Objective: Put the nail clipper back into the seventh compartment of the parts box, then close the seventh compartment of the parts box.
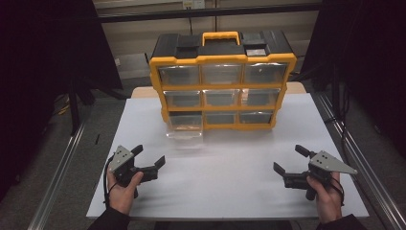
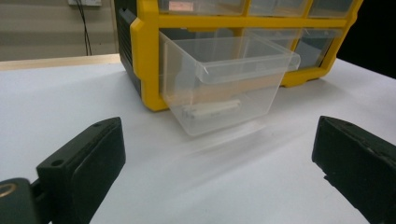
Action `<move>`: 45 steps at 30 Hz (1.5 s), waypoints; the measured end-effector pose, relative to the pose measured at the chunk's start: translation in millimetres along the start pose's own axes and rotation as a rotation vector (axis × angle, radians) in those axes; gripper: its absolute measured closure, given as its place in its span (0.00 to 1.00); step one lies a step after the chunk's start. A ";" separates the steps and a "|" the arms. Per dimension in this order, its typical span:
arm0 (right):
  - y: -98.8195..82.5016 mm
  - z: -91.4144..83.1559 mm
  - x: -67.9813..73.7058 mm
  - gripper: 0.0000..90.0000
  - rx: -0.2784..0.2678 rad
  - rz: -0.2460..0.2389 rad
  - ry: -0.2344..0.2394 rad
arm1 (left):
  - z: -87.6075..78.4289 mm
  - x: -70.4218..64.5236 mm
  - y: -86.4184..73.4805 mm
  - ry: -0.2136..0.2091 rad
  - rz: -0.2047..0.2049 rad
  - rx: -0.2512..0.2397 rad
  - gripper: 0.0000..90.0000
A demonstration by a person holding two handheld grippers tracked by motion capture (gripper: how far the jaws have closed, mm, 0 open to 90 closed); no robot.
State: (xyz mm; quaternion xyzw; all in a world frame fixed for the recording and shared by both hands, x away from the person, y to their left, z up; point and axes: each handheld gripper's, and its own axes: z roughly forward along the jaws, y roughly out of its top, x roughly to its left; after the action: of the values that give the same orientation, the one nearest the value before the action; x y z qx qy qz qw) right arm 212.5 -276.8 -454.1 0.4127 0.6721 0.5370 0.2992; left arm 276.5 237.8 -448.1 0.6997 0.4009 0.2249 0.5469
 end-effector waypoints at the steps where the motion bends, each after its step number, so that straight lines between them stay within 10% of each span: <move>1: -0.1 -0.2 -0.3 0.00 0.002 -0.001 0.002 | -0.7 0.0 -0.2 -0.007 0.006 0.003 0.03; 17: -0.1 0.0 -1.8 0.00 0.004 0.000 -0.005 | 8.3 -1.1 1.5 -0.045 0.073 0.047 0.03; 24: -0.2 -1.5 -1.4 0.00 0.000 0.003 -0.007 | 13.2 0.0 1.1 -0.158 0.011 0.076 0.06; 45: -0.7 -1.1 -0.7 0.00 0.006 -0.015 0.011 | 32.7 -18.7 11.3 -0.259 0.152 0.078 0.06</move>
State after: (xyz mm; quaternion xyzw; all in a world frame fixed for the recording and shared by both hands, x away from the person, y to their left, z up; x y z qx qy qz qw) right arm 211.8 -278.0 -454.5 0.4057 0.6783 0.5351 0.2984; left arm 293.8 202.7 -444.9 0.7721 0.2813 0.1578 0.5476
